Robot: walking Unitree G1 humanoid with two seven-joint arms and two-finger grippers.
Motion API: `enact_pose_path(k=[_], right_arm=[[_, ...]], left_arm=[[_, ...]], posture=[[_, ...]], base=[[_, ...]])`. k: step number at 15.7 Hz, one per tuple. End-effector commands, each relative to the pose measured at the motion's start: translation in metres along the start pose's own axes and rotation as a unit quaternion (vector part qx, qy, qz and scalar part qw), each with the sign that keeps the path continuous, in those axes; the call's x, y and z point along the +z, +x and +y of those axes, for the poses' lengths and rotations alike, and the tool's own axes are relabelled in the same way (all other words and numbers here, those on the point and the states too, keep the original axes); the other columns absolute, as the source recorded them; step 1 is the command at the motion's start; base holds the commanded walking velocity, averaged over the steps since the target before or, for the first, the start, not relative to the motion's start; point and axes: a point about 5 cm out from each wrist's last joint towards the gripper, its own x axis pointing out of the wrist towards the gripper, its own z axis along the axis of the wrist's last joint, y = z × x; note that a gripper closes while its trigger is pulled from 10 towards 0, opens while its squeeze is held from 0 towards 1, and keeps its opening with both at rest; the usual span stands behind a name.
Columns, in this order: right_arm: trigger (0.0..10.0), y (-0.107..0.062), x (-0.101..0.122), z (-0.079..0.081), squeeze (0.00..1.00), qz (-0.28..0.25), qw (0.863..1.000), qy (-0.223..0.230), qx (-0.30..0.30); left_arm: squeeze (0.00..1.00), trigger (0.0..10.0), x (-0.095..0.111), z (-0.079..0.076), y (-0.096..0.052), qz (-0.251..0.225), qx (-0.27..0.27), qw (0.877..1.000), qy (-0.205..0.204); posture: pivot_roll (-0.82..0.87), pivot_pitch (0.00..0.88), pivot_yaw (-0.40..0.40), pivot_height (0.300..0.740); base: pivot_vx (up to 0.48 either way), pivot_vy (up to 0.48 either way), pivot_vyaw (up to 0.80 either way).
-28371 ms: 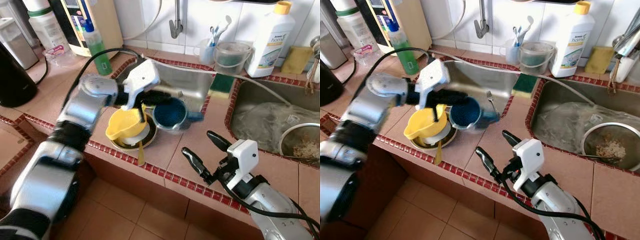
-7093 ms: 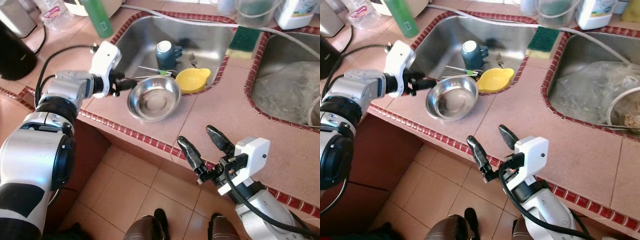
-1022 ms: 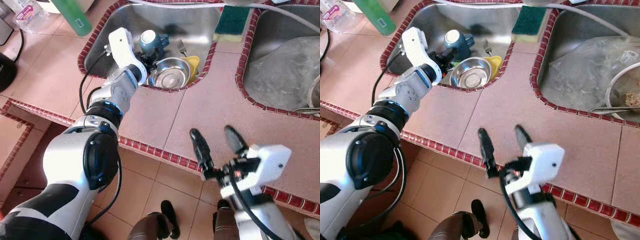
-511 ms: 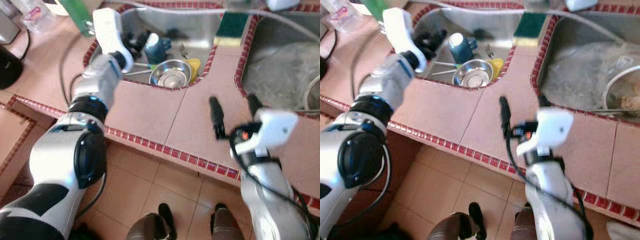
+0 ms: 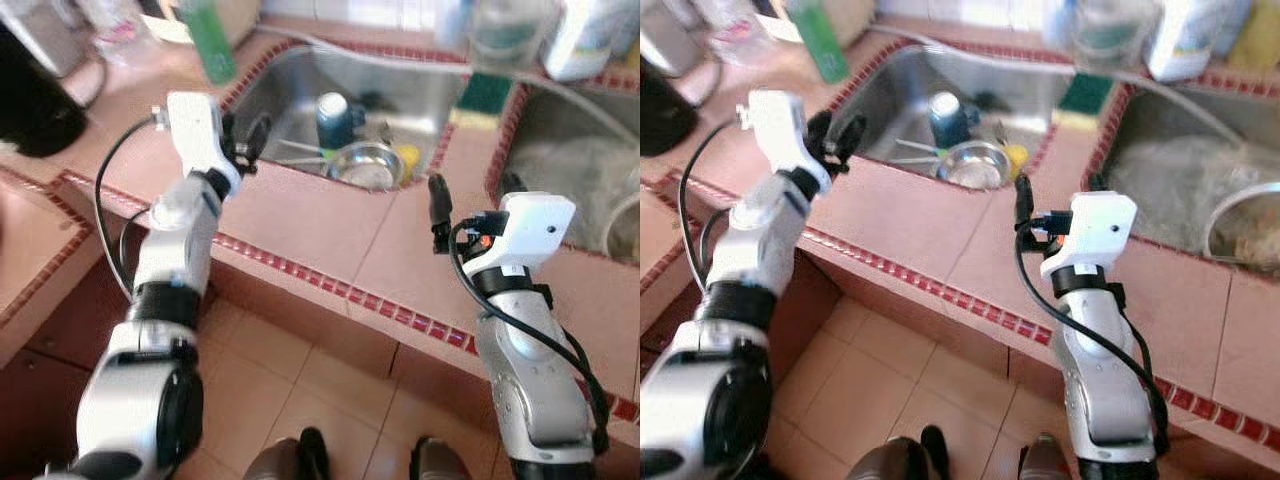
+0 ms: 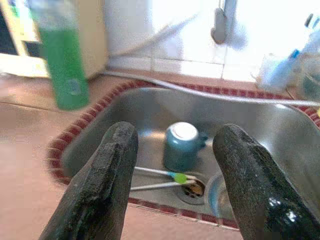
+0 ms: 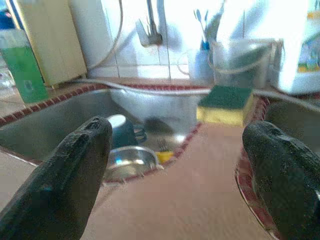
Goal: Kitchen organization
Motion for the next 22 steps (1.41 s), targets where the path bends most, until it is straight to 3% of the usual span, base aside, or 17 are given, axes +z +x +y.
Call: enact_pose_path(k=[1, 5, 6, 8, 11, 16, 22], right_arm=[[10.0, 0.000, -0.003, 0.002, 0.00, 0.001, 1.000, -0.003, 0.001], [10.0, -0.001, -0.020, -0.003, 0.00, 0.022, 1.000, -0.008, -0.001], [10.0, -0.002, -0.022, -0.003, 0.00, 0.025, 1.000, -0.007, 0.001], [10.0, -0.004, -0.027, -0.001, 0.00, 0.033, 0.999, -0.007, 0.007], [10.0, -0.017, -0.053, 0.005, 0.00, 0.075, 0.997, -0.007, 0.011], [10.0, -0.030, -0.076, -0.004, 0.00, 0.111, 0.994, -0.010, 0.006], [10.0, -0.030, -0.077, -0.009, 0.00, 0.103, 0.995, -0.016, 0.000]], left_arm=[[0.00, 10.0, 0.000, 0.001, -0.011, -0.008, 0.016, 1.000, 0.010], [0.00, 10.0, -0.027, 0.000, -0.053, 0.017, 0.045, 0.998, 0.026], [0.00, 10.0, -0.030, 0.000, -0.059, 0.021, 0.055, 0.998, 0.015], [0.00, 10.0, -0.034, -0.001, -0.070, 0.024, 0.059, 0.997, 0.034], [0.00, 10.0, -0.060, 0.005, -0.103, 0.060, 0.115, 0.991, 0.026], [0.00, 10.0, -0.078, 0.010, -0.122, 0.086, 0.119, 0.988, 0.037], [0.00, 10.0, -0.076, 0.005, -0.117, 0.081, 0.105, 0.990, 0.051]], posture=[[-0.15, 0.100, 0.145, 0.740], [-0.13, 0.053, 0.115, 0.740], [-0.13, 0.045, 0.109, 0.740], [-0.12, 0.032, 0.101, 0.740], [-0.11, 0.001, 0.084, 0.740], [-0.11, 0.000, 0.073, 0.740], [-0.14, 0.000, 0.077, 0.740]], base=[[0.000, 0.000, 0.00], [0.000, 0.000, 0.00], [0.000, 0.000, 0.00], [0.000, 0.000, 0.00], [0.000, 0.000, 0.00], [0.000, 0.000, 0.00], [0.000, 0.000, 0.00]])
